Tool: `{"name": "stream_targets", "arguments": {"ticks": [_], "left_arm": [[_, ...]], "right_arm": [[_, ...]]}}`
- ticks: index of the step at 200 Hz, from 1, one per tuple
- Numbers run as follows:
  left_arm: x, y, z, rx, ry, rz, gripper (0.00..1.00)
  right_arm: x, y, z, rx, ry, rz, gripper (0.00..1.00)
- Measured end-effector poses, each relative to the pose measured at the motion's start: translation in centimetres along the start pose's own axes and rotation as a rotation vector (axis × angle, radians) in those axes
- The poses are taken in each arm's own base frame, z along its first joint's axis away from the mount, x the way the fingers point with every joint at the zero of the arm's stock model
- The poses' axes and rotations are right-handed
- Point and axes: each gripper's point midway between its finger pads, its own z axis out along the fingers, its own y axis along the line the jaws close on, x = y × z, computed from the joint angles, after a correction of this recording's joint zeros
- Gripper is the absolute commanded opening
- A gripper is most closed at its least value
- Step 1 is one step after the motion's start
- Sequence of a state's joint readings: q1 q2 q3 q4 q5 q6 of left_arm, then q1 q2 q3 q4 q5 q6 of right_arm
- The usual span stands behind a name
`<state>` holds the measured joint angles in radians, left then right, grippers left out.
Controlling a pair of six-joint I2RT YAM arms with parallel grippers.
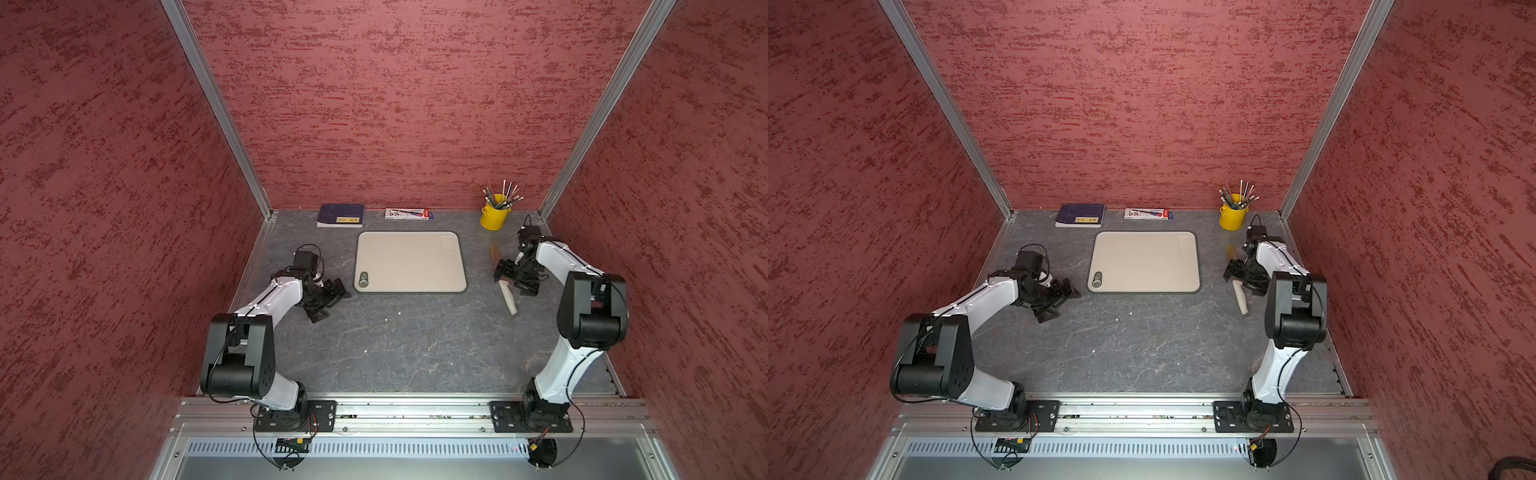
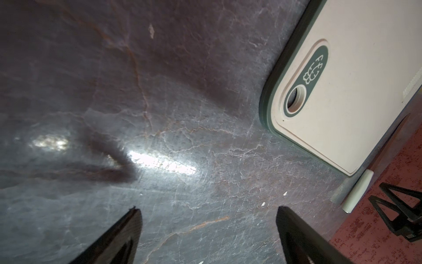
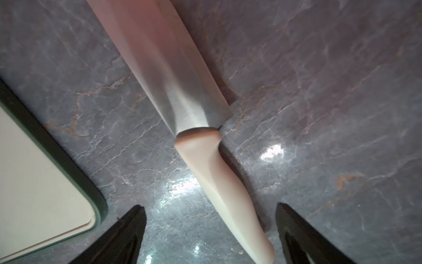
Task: Align the knife with the edge of the cutting board
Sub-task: Pick up the knife at the center of the board.
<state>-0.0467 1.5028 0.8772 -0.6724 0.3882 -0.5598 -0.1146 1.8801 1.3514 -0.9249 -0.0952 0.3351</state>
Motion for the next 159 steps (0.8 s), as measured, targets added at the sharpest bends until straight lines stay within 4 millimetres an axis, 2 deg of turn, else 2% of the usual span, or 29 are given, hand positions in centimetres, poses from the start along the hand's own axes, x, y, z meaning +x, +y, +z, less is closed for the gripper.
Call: {"name": "stream_targets", "arguments": {"ticks": [33,59,87,110,131,159], "left_arm": [[0.1,-0.1,0.0,-0.004,0.0,0.022,0.95],[0.0,-0.3,-0.4,0.0,-0.015,0.027,0.95],[-0.2,-0.8,-1.4,0.019,-0.055,0.041,0.95],[-0.3,-0.8,-1.5,0.018,-0.06,0.043,0.95],[-0.3,-0.8,-1.5,0.016,-0.058,0.042,0.95],[-0.3,-0.7,-1.4,0.014,-0.054,0.04,0.95]], "right_arm": [[0.5,-0.3,1.6,0.017,0.044,-0.032,0.87],[0.9,-0.6,3.0,0.035,0.081,-0.058,0.8],[1.0,-0.7,3.1,0.048,0.084,-0.083,0.74],[1.0,-0.8,3.1,0.055,0.084,-0.095,0.69],[1.1,-0.6,3.2,0.063,0.081,-0.112,0.61],[1.3,-0.1,3.3,0.07,0.079,-0.14,0.44]]}}
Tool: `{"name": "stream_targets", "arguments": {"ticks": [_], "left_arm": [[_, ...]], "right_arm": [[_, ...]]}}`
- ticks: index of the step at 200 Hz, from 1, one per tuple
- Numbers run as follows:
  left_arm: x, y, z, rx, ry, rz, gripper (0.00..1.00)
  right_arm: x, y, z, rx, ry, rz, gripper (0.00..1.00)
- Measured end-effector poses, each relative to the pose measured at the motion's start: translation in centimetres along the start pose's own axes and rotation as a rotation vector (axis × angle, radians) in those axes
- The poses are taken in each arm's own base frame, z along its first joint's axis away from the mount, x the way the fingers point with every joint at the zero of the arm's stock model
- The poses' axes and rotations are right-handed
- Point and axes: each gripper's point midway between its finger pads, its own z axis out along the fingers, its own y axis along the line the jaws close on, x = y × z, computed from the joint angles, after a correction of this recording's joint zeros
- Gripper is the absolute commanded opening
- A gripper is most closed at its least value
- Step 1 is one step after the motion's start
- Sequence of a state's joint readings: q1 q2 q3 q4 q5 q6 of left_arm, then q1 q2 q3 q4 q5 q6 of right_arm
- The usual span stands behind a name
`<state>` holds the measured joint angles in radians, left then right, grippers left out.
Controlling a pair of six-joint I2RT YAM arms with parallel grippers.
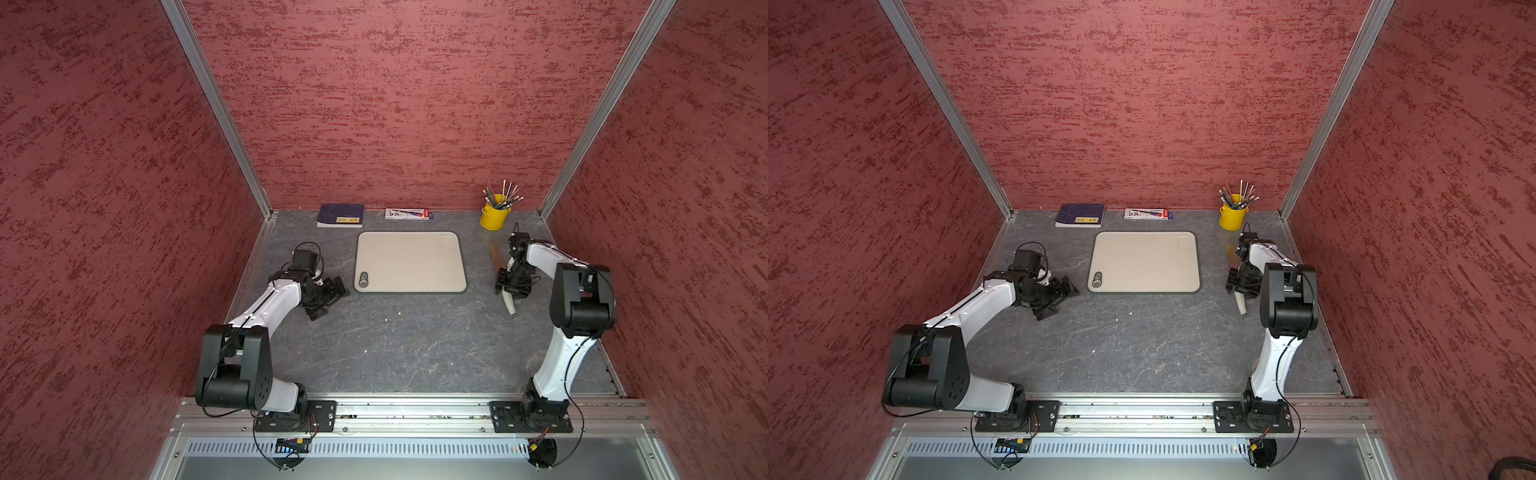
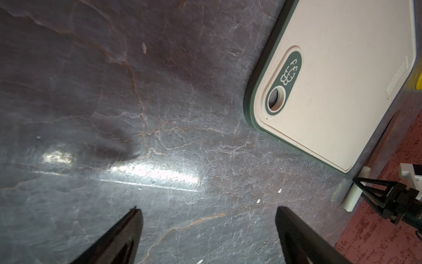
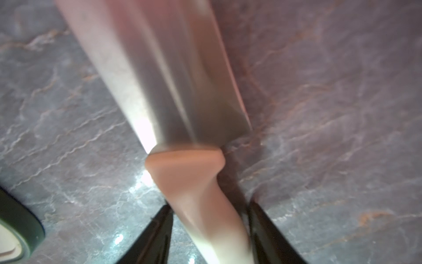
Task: Align the knife with the edge of the cutting board
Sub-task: Pick up the knife at the center of the board.
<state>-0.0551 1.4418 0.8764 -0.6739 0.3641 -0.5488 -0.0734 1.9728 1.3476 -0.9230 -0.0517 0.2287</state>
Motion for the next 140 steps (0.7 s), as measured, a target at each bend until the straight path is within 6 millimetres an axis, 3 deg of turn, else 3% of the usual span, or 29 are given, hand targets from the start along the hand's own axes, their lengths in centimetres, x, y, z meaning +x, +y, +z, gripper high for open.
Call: {"name": "stream_targets", "arguments": {"ticks": [61,140], "left_arm": [[0.2,0.4,0.6,-0.014,0.02,-0.003,0.95],[0.5,0.9,0.9,-0.027,0.032,0.0,0.95]], "right_arm": [[0.6,0.6,0.0,-0.003,-0.023,-0.026,0.0],[1.3,0.8,-0.8,-0.017,-0.065,0.001,0.0]]}}
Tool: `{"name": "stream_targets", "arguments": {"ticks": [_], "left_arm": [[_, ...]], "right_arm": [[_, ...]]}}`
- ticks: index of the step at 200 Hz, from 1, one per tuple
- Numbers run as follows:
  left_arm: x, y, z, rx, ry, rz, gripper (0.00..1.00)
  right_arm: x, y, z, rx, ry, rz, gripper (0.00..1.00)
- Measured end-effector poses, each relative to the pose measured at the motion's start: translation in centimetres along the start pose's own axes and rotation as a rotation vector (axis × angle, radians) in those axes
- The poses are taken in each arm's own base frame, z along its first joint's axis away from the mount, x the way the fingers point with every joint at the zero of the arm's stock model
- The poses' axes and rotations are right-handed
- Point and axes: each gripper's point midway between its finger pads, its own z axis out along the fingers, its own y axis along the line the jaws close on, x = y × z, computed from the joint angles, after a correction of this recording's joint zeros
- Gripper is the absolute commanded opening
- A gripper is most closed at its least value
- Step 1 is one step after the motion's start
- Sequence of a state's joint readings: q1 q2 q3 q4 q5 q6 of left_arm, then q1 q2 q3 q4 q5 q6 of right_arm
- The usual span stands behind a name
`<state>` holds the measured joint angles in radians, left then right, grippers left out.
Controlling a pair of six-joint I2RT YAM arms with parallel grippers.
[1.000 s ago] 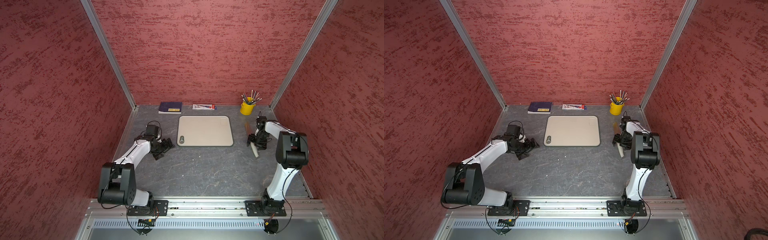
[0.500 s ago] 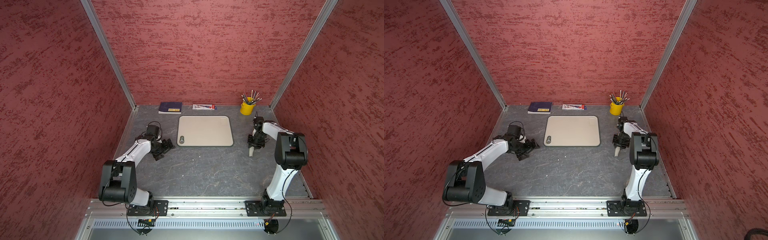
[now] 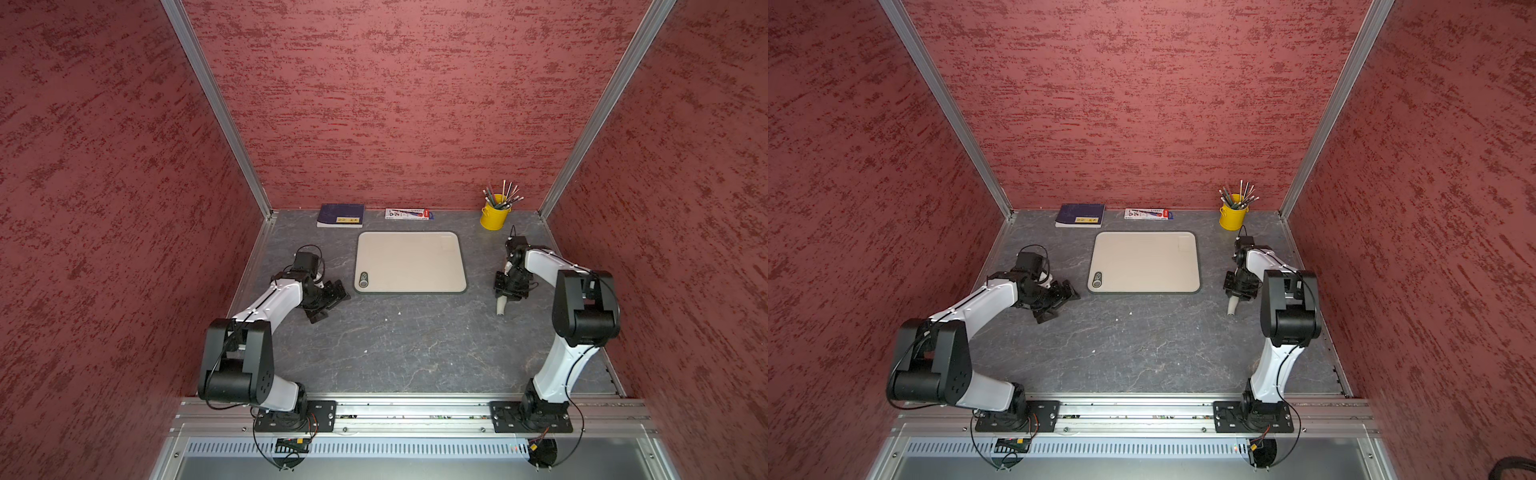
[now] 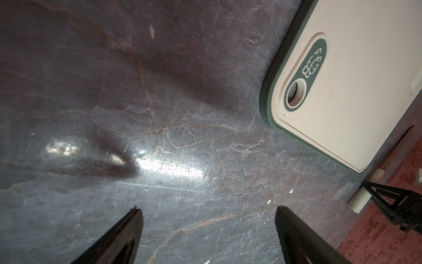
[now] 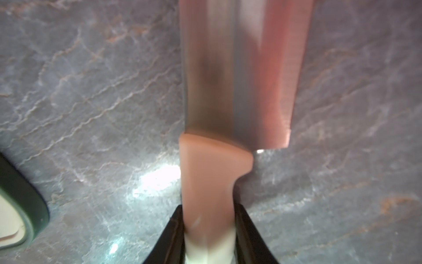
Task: Align the knife with the edge of the cutting board
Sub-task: Pick up the knife at the center of the board, then place the knife at the edge of the cutting board.
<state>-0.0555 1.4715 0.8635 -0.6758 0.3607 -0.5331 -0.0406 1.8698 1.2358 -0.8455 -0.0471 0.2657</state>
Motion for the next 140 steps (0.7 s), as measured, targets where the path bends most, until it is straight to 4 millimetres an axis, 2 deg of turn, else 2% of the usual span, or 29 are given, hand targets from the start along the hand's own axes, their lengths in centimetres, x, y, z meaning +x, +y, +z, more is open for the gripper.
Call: {"name": "stream_targets", "arguments": {"ticks": [43,72,101,140], "left_arm": [[0.1,0.2,0.0,-0.01,0.001,0.012,0.95],[0.1,0.8,-0.2,-0.046,0.003,0.032,0.95],[0.0,1.1,-0.5,-0.075,0.0,0.069,0.95],[0.5,1.6,-0.9,-0.097,0.011,0.096,0.95]], "right_arm": [[-1.1,0.8,-3.8,-0.03,-0.117,0.034,0.0],[-1.3,2.1,-5.5,-0.033,-0.151,0.031,0.0],[-1.0,5.1,-7.0,-0.053,-0.163,-0.018,0.0],[0.9,10.3,-8.7,-0.069,-0.164,-0.121,0.0]]}}
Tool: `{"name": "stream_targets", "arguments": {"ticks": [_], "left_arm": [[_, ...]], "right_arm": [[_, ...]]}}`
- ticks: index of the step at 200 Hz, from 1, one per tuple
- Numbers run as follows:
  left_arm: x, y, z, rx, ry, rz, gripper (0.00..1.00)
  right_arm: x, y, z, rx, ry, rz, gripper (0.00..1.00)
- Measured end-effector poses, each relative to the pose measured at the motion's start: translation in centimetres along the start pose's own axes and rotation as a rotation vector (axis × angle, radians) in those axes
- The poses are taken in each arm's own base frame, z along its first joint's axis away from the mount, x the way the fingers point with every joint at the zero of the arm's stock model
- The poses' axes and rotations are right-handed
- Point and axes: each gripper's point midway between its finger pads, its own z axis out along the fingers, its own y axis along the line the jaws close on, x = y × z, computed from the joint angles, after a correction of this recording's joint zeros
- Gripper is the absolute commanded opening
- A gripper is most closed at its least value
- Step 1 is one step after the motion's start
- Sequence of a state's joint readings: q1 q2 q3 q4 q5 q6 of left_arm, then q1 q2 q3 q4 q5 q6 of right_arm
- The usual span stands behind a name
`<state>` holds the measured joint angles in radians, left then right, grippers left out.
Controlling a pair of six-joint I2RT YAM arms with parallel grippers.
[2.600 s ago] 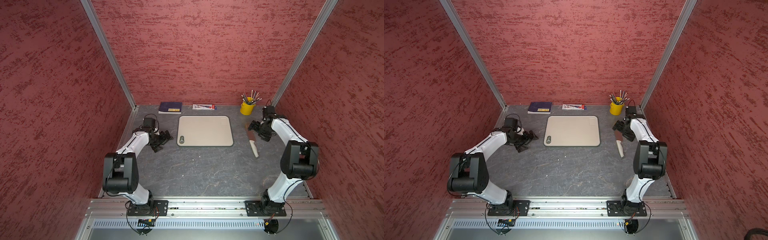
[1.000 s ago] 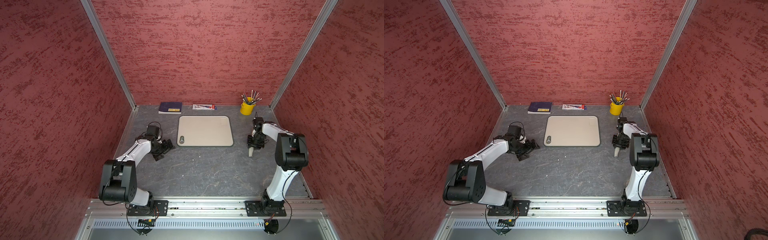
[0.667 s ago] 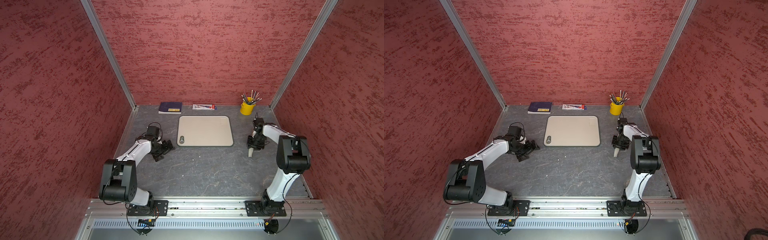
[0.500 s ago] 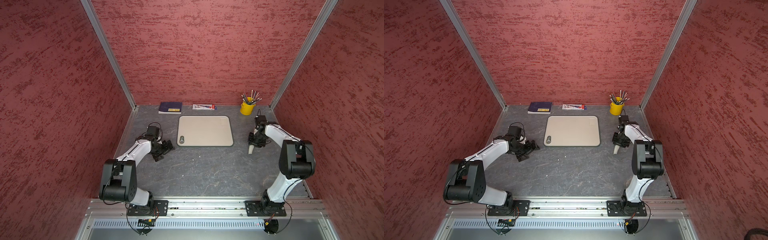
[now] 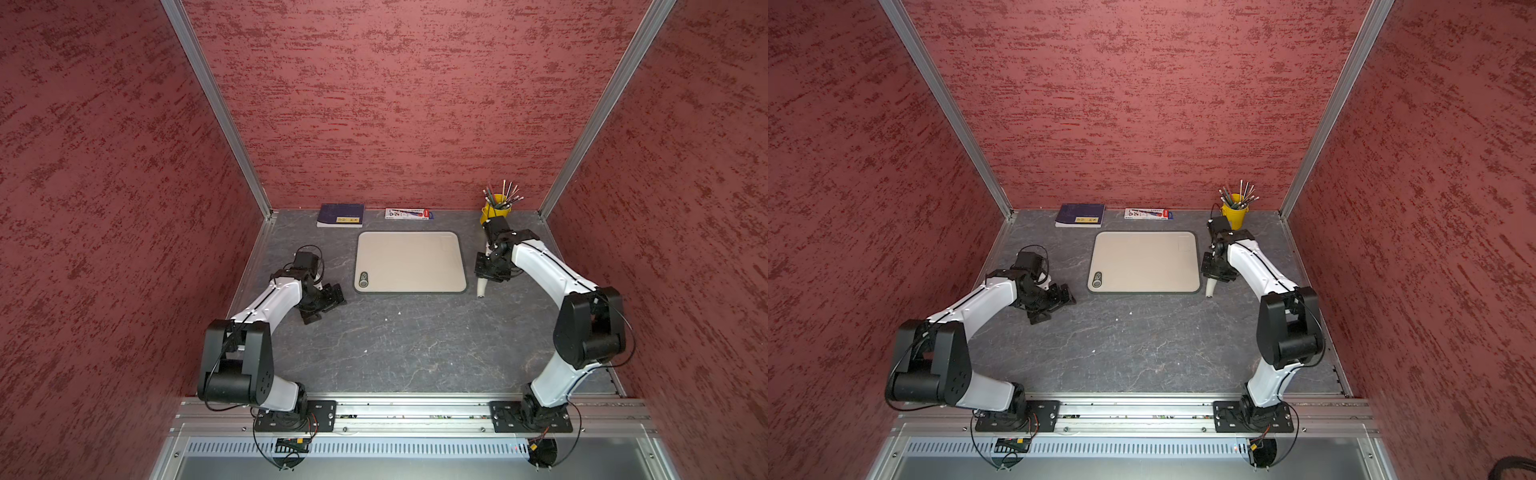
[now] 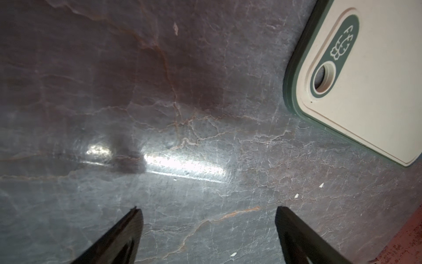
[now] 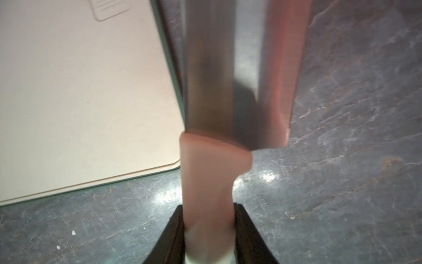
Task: Align the knife with the edge of the cutting board
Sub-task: Place the knife at the edge of the cutting board.
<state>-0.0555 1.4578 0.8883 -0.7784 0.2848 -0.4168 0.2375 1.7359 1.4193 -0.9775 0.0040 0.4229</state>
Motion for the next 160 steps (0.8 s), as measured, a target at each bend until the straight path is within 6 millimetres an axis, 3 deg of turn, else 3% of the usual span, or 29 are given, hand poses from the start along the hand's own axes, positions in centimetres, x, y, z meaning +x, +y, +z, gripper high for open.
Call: {"name": "stream_targets", "arguments": {"ticks": [38,77,107,160], "left_arm": [[0.5,-0.7,-0.4,0.032,0.012,0.024,0.95],[1.0,-1.3,-1.2,0.053,0.043,0.037,0.95],[1.0,-2.1,-3.0,0.08,0.009,0.068,0.96],[2.1,-3.2,-5.9,0.135,0.002,0.117,0.97]], "right_arm": [[2.7,4.2,0.7,0.031,0.043,-0.09,0.0],[6.2,5.9,2.3,0.094,0.121,-0.156,0.0],[6.5,5.9,2.3,0.121,0.11,-0.179,0.0],[7.4,3.7,3.6,0.201,0.112,-0.199,0.0]]}}
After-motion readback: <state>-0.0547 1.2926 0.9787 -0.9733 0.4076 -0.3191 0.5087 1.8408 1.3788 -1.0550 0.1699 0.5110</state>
